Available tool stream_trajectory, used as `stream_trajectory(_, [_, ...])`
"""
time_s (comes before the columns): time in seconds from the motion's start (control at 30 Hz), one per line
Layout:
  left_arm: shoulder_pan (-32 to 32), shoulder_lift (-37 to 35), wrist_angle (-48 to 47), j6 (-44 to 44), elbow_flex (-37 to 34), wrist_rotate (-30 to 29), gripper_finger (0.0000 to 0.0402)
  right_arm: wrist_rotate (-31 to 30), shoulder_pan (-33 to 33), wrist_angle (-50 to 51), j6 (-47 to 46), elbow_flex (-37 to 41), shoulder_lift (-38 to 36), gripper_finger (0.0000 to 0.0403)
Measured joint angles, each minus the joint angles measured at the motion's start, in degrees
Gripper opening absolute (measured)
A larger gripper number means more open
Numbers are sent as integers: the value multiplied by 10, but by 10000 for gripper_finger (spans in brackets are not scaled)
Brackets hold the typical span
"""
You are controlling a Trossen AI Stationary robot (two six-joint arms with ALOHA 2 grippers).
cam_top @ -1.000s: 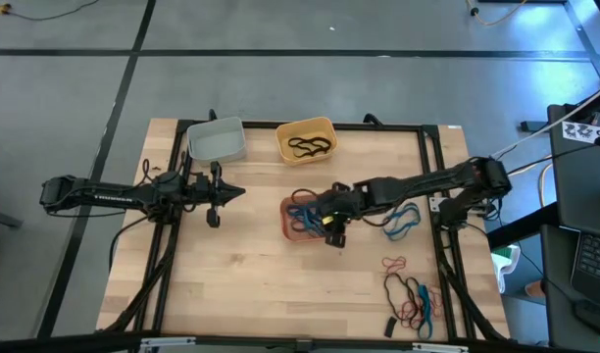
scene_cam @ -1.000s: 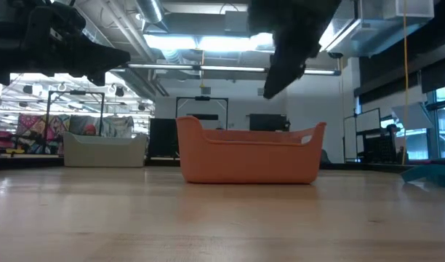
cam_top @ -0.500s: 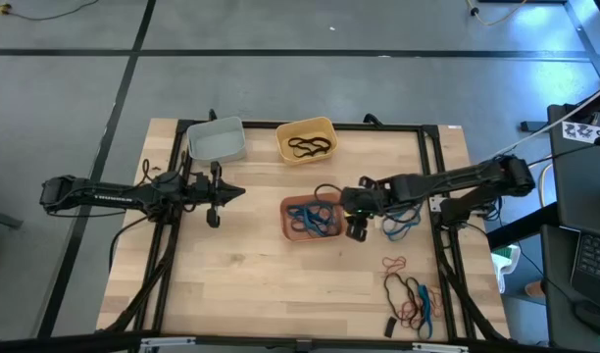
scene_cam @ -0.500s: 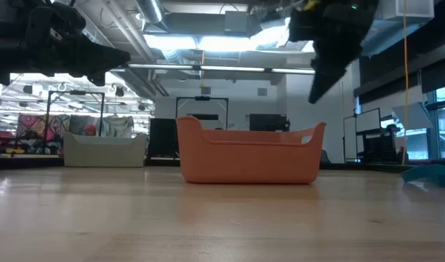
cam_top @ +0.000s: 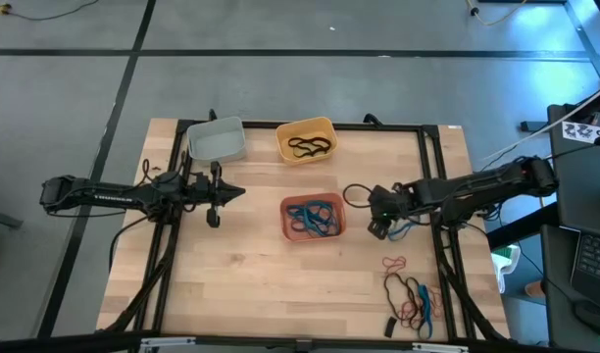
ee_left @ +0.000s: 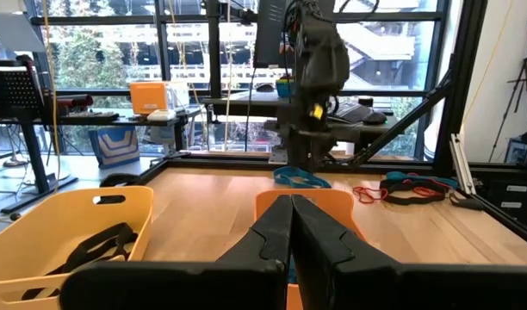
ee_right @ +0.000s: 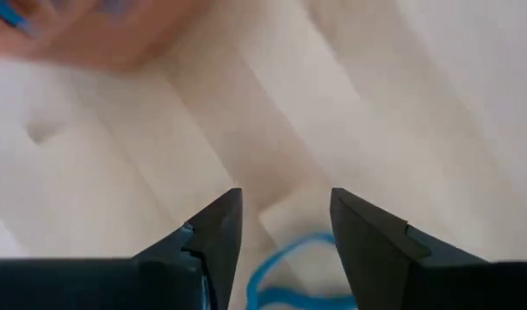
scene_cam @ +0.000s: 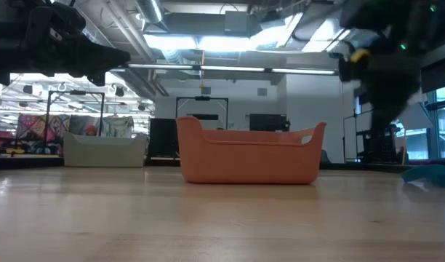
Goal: Sort rubber bands into baskets
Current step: Put the blue rubber band into the orange bin
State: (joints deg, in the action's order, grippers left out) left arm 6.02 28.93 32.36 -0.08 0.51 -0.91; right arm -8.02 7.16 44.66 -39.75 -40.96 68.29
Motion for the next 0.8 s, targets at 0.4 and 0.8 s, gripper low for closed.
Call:
stream_trajectory(0.4, [0,0,-1,0,0,0,5,42,0,-28,-102,74,2,177])
stream_trajectory(0.8, [0,0,-4,3,0,0,5,58,0,-76,-178,114,2,177])
